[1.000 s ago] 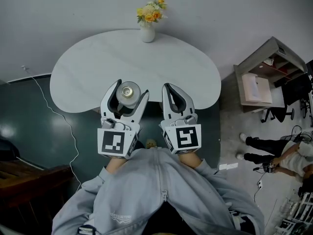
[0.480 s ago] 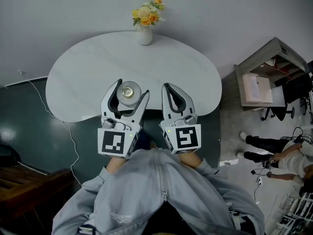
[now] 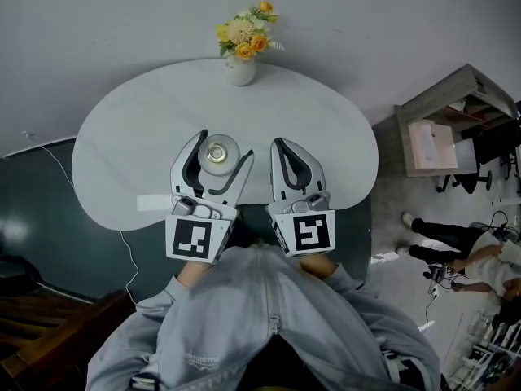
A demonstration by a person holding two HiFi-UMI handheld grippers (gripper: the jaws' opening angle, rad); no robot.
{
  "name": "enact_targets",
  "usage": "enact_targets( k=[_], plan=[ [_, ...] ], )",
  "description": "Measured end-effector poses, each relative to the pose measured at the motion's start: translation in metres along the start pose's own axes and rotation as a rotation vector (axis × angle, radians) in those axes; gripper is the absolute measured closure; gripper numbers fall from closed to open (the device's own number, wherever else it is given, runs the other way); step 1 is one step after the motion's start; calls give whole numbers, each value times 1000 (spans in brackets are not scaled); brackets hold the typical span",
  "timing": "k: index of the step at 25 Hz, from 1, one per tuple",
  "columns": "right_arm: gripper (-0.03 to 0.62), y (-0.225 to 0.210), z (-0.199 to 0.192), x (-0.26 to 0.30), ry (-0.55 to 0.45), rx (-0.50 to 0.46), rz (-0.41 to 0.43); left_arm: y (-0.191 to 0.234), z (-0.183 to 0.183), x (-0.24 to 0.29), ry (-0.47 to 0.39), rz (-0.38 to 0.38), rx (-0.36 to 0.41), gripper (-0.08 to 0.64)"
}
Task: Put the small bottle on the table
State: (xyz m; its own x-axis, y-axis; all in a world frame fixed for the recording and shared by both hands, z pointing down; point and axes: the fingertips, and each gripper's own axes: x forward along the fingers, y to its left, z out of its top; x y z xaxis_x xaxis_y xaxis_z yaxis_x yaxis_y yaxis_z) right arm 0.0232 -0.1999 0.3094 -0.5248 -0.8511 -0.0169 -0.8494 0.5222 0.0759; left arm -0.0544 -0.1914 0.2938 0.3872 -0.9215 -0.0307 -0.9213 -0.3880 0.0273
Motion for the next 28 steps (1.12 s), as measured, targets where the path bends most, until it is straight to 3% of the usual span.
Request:
enact_targets(
  k=[9, 17, 28],
  plan=[
    [566, -16, -13, 62, 16, 48, -57, 42, -15, 53, 21, -45, -22, 225],
    [565, -27, -32, 96, 37, 18, -92, 65, -33, 88, 45, -98, -35, 225],
    [566, -35, -64, 128, 51, 41, -45, 71, -72, 122, 86, -117, -39, 225]
  ],
)
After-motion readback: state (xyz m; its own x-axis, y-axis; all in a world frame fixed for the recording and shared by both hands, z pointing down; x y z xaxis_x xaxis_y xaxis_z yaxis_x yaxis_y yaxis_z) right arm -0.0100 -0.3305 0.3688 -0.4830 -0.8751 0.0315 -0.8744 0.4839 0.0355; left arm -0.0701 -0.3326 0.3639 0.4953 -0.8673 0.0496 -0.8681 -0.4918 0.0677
